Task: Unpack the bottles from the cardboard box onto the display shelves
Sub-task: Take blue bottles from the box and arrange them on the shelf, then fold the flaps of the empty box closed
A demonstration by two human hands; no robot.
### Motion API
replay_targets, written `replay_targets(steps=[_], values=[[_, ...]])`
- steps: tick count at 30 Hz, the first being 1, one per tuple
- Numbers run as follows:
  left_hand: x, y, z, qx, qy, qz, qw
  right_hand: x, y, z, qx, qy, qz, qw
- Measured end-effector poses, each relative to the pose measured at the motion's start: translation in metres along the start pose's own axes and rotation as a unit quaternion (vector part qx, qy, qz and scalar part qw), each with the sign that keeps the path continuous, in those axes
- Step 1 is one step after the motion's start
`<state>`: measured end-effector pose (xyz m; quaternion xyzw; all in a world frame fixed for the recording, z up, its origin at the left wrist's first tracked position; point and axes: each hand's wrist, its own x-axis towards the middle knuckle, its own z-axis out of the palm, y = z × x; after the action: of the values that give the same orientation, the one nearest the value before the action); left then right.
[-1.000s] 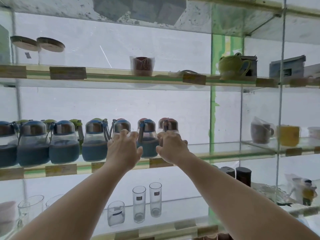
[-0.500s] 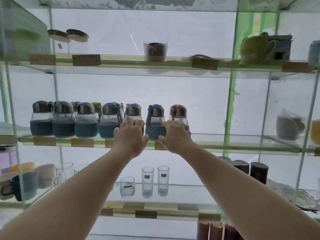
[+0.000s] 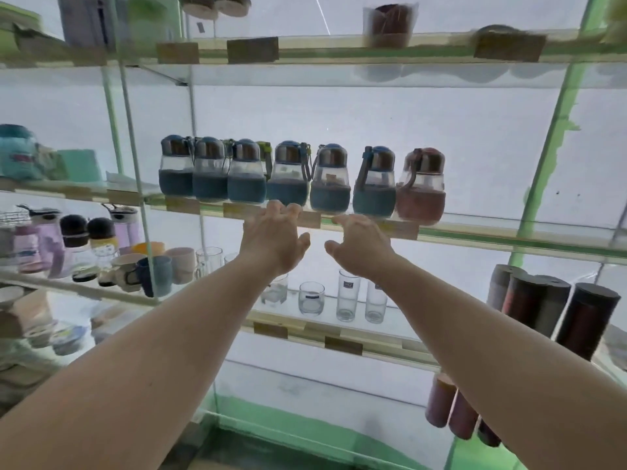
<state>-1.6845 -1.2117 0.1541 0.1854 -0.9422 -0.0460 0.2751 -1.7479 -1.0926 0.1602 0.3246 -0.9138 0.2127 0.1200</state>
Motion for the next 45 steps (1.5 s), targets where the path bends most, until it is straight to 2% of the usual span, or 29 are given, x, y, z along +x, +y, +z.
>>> replay_targets(steps=[7, 15, 21, 32, 45], values=[[-0.029, -0.072, 0.026, 0.006, -0.059, -0.022, 0.998, -0.003, -0.048, 0.071, 0.027, -0.054, 0.003, 0.998], [-0.055, -0.161, 0.060, -0.004, -0.152, -0.011, 0.988, -0.014, -0.103, 0.166, 0.057, -0.126, 0.067, 0.988], [-0.070, -0.199, 0.087, -0.015, -0.196, 0.010, 0.980, -0.025, -0.124, 0.215, 0.058, -0.161, 0.099, 0.980], [-0.105, -0.235, 0.142, -0.015, -0.282, -0.002, 0.959, -0.056, -0.126, 0.285, 0.079, -0.237, 0.146, 0.957], [-0.165, -0.233, 0.198, -0.006, -0.360, -0.063, 0.931, -0.102, -0.097, 0.348, 0.118, -0.311, 0.178, 0.926]])
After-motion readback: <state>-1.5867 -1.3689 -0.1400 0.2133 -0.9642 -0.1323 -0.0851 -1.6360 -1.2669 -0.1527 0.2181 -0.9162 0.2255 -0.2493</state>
